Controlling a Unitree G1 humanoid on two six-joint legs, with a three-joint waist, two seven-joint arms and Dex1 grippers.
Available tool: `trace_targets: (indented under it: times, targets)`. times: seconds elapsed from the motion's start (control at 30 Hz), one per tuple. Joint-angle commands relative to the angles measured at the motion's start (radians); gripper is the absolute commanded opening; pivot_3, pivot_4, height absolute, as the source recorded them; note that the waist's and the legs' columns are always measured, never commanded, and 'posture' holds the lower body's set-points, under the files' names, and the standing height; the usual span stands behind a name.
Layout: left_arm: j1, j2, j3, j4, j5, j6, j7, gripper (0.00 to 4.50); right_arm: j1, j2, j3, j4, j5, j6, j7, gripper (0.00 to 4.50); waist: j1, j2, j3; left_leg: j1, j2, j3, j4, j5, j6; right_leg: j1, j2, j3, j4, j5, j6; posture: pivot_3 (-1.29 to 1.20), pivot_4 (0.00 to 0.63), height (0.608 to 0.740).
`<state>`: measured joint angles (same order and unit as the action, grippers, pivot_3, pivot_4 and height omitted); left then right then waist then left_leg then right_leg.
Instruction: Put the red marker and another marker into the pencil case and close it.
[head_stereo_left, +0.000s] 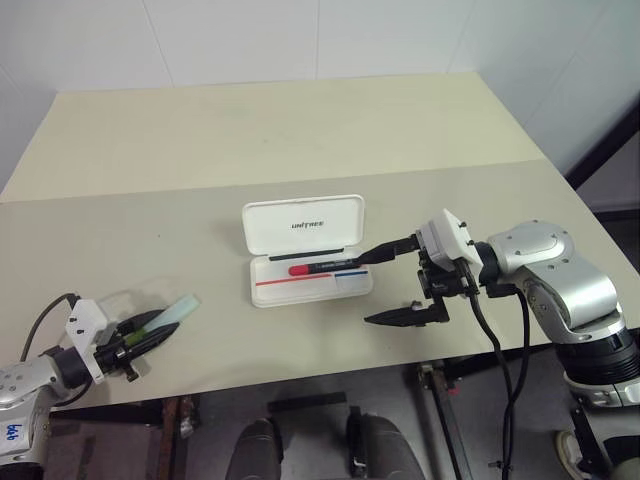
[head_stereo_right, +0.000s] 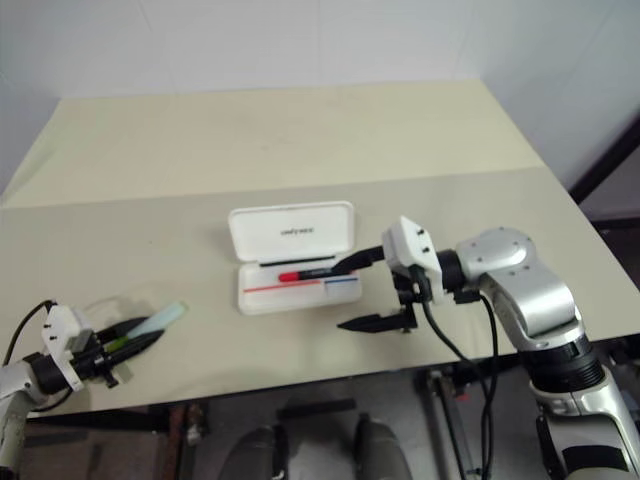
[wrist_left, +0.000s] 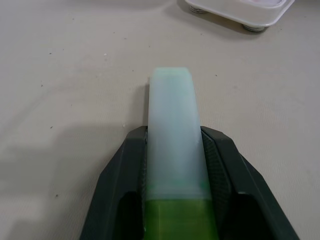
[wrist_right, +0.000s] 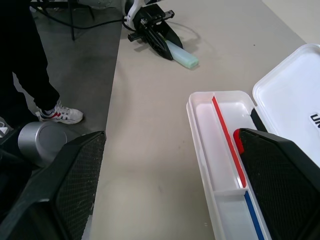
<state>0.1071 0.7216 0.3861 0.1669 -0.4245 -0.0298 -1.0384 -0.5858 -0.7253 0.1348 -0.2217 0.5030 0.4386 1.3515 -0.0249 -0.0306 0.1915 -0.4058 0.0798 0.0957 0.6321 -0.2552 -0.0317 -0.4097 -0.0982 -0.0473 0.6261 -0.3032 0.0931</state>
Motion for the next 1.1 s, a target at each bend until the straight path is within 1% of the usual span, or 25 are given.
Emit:
trace_targets:
  times: [0.03,0.07,0.17,0.27,0.33,0.43,0.67,0.8,1.1]
  targets:
    - [-0.013,0.007,-0.001,-0.119,-0.035,0.032,0.007,1.14,0.024,0.005,-0.098,-0.005,0.058,-0.032,-0.015,4.50,0.000,-0.001,0.000,-0.001,0.000,0.000,0.000,0.000,0.000,0.000,0.000,-0.001,-0.001,0.000,0.000,0.00,0.150,0.740]
    - [-0.017,0.010,-0.005,-0.145,-0.041,0.046,0.007,1.14,0.031,0.006,-0.111,0.000,0.061,-0.041,-0.017,4.50,-0.001,-0.001,0.000,-0.001,0.000,0.000,0.000,0.000,0.000,0.000,0.000,-0.001,-0.001,0.000,0.000,0.00,0.150,0.740]
    - [-0.053,0.012,-0.034,-0.229,-0.051,0.092,0.011,1.14,0.073,-0.042,-0.115,0.021,0.024,-0.084,0.023,4.50,0.000,-0.001,-0.001,-0.001,0.000,0.001,0.000,-0.001,0.000,0.000,0.001,-0.002,-0.001,0.000,0.000,0.00,0.150,0.740]
    - [-0.077,0.009,-0.052,-0.265,-0.049,0.120,0.014,1.14,0.091,-0.052,-0.120,0.040,0.015,-0.103,0.018,4.50,-0.001,-0.001,-0.001,0.000,0.000,0.002,0.000,-0.001,0.000,0.000,0.001,-0.002,0.000,0.000,0.000,0.00,0.150,0.740]
    - [-0.146,0.006,-0.117,-0.299,-0.038,0.151,0.013,1.14,0.127,-0.064,-0.134,0.074,-0.017,-0.147,0.007,4.50,-0.002,-0.001,-0.001,0.000,0.000,0.002,0.000,-0.001,0.000,0.000,0.002,-0.002,0.000,0.000,0.000,0.00,0.150,0.740]
    - [-0.222,0.005,-0.179,-0.311,-0.027,0.182,0.010,1.14,0.158,-0.072,-0.149,0.096,-0.041,-0.178,-0.010,4.50,0.001,-0.002,-0.001,0.000,0.001,0.002,0.003,0.000,0.000,0.000,0.003,-0.002,0.001,0.000,0.000,0.00,0.150,0.740]
    - [-0.384,-0.046,-0.326,-0.254,0.033,0.187,0.006,1.14,0.207,-0.071,-0.182,0.053,-0.045,-0.170,-0.084,4.50,0.004,-0.002,-0.001,0.000,0.001,0.002,0.004,0.000,-0.001,0.001,0.004,-0.001,0.001,0.001,0.002,0.00,0.150,0.740]
    - [-0.480,-0.099,-0.419,-0.177,0.079,0.167,-0.017,1.14,0.287,-0.065,-0.216,-0.031,-0.030,-0.152,-0.147,4.50,0.013,-0.002,-0.001,0.000,0.001,0.003,0.005,0.000,-0.001,0.000,0.004,-0.001,0.001,0.001,0.002,0.00,0.150,0.740]
    - [-0.584,-0.166,-0.491,-0.024,0.146,0.085,-0.053,1.14,0.350,-0.064,-0.258,-0.127,-0.003,-0.101,-0.246,4.50,0.034,-0.002,-0.001,-0.001,0.001,0.002,0.012,-0.001,0.001,0.002,0.005,0.000,0.002,0.001,0.003,0.00,0.150,0.740]
